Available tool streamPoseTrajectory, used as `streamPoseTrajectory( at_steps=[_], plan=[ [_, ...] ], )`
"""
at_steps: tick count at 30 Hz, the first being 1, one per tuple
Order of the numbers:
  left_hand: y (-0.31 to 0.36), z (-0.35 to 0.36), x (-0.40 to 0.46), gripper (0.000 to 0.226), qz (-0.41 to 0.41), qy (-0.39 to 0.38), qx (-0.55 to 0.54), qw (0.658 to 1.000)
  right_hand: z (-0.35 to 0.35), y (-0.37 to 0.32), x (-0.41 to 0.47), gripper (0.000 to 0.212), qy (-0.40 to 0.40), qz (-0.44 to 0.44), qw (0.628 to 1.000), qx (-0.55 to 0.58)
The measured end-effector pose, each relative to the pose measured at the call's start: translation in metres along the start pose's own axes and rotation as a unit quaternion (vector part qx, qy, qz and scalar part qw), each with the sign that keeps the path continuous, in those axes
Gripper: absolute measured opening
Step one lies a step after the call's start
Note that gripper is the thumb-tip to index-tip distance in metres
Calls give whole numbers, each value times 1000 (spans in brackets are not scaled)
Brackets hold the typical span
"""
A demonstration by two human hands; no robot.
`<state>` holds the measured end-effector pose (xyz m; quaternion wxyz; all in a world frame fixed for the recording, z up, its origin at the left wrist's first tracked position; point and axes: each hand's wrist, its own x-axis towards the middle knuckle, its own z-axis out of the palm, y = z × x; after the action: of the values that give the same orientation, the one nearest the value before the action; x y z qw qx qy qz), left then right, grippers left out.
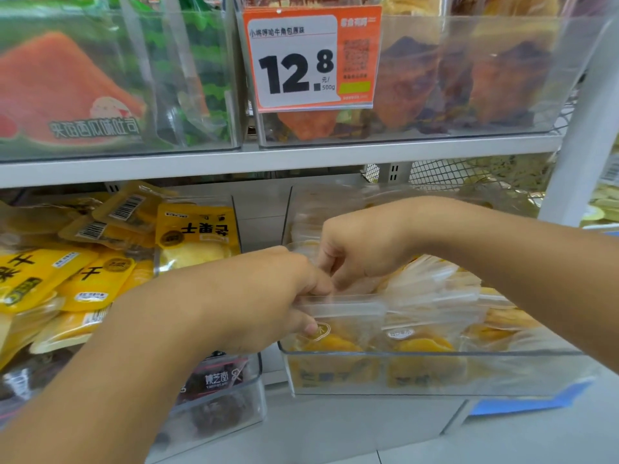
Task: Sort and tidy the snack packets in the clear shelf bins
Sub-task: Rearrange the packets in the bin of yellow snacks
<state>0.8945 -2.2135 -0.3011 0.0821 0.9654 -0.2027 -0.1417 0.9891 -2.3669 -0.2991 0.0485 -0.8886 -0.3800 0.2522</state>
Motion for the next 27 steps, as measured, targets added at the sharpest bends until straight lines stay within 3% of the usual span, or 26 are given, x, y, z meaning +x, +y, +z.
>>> streamPoseTrajectory(
  at_steps=[5,10,15,19,23,27],
  plan=[
    [-2,-2,0,21,19,62,6,998,8,-7,5,45,114,-74,989,-67],
    [-2,-1,5,19,24,88,6,996,17,-1,6,57,267,-125,950,99],
    [-4,1,14,24,8,121,3,993,21,-4,14,52,211,-94,973,25],
    [-5,4,18,24,-15,152,15,988,15,-2,-9,31,165,-69,983,34],
    [-8,6,22,30,-41,167,23,985,18,10,-51,27,244,-18,969,29],
    [-12,3,30,43,-80,183,-14,980,31,36,-87,30,339,52,936,-84]
  ],
)
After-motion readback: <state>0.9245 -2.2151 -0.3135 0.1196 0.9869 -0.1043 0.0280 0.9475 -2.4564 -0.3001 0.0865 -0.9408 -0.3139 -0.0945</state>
